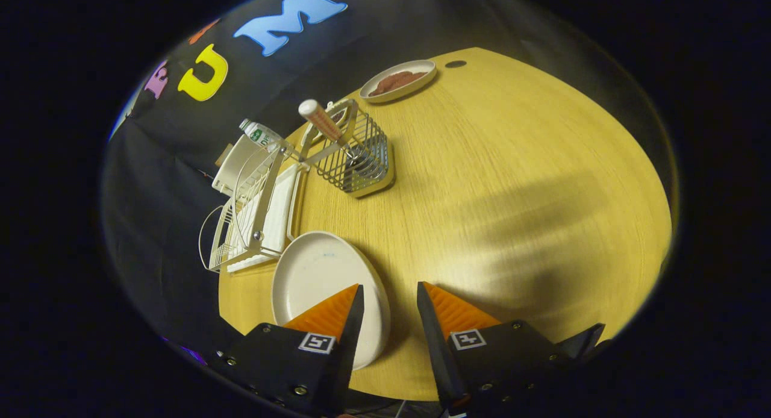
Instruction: Take the plate from the dish rack, then take the spoon from the basket and place it into the plate.
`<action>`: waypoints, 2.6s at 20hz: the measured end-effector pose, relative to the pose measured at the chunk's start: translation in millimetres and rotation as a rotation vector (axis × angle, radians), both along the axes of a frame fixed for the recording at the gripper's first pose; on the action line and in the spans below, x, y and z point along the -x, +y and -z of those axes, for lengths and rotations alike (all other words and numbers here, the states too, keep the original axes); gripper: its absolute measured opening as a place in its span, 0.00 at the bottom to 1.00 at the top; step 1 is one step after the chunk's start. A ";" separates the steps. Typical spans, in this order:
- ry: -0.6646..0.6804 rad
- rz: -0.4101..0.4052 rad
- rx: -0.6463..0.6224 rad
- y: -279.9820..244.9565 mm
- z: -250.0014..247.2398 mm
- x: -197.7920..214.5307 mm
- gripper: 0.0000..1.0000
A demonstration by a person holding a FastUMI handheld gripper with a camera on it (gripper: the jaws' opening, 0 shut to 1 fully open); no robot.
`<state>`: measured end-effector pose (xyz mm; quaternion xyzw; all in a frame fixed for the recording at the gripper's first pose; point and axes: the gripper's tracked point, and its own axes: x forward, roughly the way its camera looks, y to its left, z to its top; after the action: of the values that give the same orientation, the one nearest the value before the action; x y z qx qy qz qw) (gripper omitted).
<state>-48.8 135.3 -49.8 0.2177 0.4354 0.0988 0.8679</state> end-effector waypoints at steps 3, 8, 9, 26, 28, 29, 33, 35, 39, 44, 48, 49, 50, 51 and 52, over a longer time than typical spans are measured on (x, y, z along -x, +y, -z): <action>-0.183 0.009 0.101 -23.1 -33.2 -15.2 0.55; -0.568 -0.015 0.265 -36.7 -110.7 -48.2 0.55; -0.628 -0.024 0.289 -35.1 -122.5 -53.7 0.55; -0.936 0.009 0.329 11.4 -113.0 -145.8 0.54; -0.925 -0.005 0.337 15.4 -104.9 -155.2 0.52; -0.916 -0.011 0.345 17.7 -103.6 -151.3 0.48; -0.906 -0.043 0.344 29.1 -100.7 -156.1 0.23; -0.886 -0.056 0.389 28.6 -100.3 -149.7 0.14; -0.860 -0.062 0.383 34.5 -119.3 -141.6 0.09; -0.848 -0.044 0.412 27.7 -164.4 -119.7 0.09; -0.840 -0.007 0.399 18.9 -195.3 -96.5 0.09; -0.837 0.007 0.400 15.6 -202.9 -90.3 0.09; -0.833 0.020 0.401 14.1 -208.9 -82.2 0.09; -0.824 0.034 0.411 11.0 -213.6 -74.4 0.09; -0.815 0.045 0.421 6.6 -216.9 -66.4 0.09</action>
<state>17.7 141.9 167.2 -0.0104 0.0643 0.0669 0.9956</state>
